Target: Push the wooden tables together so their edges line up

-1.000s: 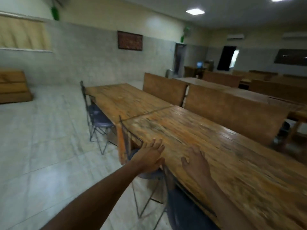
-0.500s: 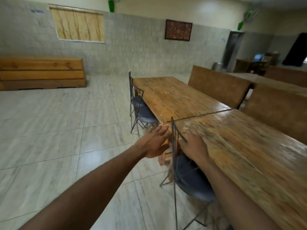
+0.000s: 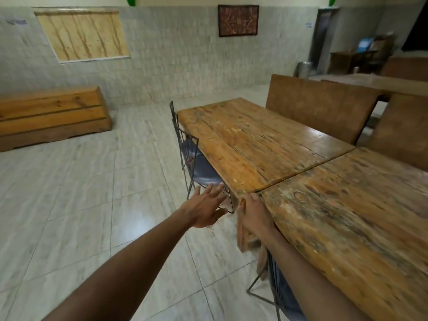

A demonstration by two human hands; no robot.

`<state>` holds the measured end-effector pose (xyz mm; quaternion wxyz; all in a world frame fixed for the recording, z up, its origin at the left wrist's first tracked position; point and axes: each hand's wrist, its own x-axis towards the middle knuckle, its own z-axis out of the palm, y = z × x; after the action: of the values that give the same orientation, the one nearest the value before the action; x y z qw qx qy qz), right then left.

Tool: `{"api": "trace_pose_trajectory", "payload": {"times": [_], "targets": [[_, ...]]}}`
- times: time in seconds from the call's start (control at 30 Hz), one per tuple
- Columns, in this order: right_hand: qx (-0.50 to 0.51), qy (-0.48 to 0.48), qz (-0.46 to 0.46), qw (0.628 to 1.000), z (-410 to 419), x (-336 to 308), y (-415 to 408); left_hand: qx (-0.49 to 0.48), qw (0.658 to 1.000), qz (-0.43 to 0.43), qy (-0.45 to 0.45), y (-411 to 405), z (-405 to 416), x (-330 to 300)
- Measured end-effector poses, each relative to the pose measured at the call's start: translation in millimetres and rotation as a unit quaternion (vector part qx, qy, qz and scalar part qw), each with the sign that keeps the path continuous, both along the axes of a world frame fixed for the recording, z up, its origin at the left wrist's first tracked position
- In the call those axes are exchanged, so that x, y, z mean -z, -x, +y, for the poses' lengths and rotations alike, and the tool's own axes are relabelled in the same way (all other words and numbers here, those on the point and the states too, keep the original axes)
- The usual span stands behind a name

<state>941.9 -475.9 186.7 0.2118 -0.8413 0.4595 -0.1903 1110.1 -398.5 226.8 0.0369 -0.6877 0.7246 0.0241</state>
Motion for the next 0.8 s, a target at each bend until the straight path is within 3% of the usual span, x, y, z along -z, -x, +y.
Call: {"api": "trace_pose_trajectory", "payload": {"times": [0.23, 0.33, 0.43, 0.53, 0.63, 0.8], "targets": [[0.083, -0.059, -0.036, 0.994, -117.8, 64.6, -82.1, 0.098, 0.994, -0.012, -0.055, -59.5, -168.5, 50.5], [0.173, -0.095, -0.066, 0.978, -165.2, 104.1, -109.2, 0.156, 0.984, -0.014, -0.091, -77.8, -245.6, 94.7], [0.303, -0.148, -0.084, 0.938, -208.4, 142.5, -123.5, 0.204, 0.968, -0.011, -0.147, -88.0, -314.7, 139.9], [0.417, -0.145, -0.045, 0.896, -240.9, 170.4, -117.1, 0.280, 0.941, -0.016, -0.188, -90.2, -364.7, 174.8], [0.467, -0.138, -0.013, 0.873, -260.9, 186.3, -100.8, 0.319, 0.927, 0.015, -0.197, -82.3, -399.7, 200.3], [0.476, -0.085, 0.064, 0.873, -276.3, 220.3, -97.1, 0.365, 0.920, 0.023, -0.141, -72.6, -433.2, 244.8]]}}
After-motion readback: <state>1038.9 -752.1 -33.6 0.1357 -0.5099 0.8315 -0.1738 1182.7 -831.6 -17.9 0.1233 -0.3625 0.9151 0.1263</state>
